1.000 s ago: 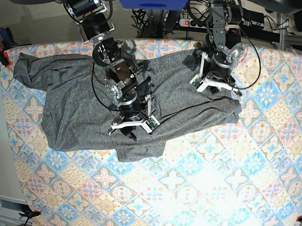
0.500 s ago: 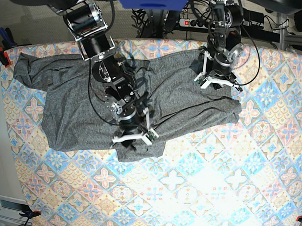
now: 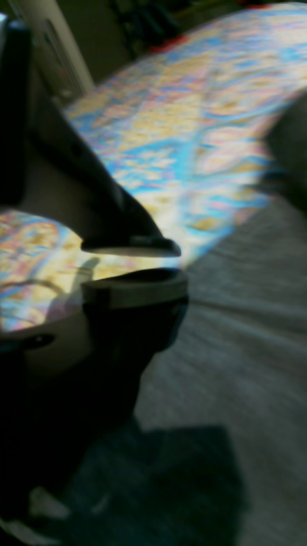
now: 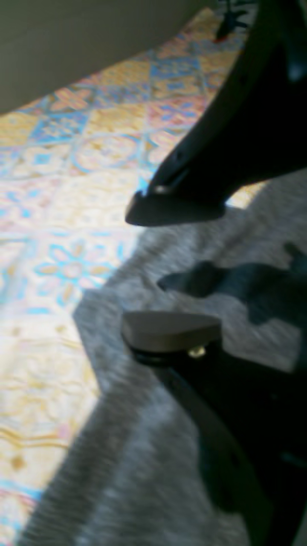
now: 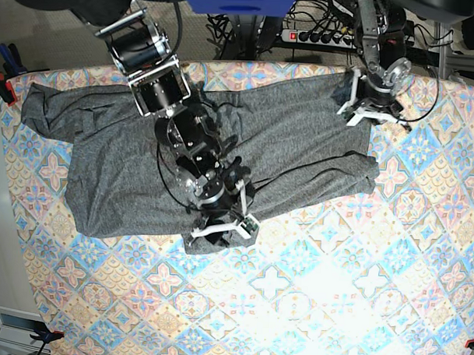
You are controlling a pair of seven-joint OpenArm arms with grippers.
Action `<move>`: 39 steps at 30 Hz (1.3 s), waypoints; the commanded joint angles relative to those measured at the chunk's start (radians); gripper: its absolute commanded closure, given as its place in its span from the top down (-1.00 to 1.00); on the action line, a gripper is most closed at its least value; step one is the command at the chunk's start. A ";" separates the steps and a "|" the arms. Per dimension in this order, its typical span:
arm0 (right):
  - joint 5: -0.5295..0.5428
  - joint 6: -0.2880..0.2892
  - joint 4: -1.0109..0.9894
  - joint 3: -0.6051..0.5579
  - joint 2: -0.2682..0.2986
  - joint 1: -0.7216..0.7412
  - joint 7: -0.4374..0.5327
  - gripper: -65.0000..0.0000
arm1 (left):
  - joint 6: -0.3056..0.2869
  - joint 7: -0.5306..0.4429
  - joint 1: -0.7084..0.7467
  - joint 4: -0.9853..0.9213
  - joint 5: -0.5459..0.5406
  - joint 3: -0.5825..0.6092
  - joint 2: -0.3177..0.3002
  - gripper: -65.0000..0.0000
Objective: Layout the t-shirt on the table in an organized manner, then fold the t-shirt properly
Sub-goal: 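Pull the right gripper's fabric past the hem, folding the shirt over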
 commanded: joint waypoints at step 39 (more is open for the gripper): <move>-0.003 -0.016 -0.458 -0.003 -0.071 0.160 0.149 -0.73 | -0.023 0.039 -0.078 0.149 0.011 -0.002 0.146 -0.69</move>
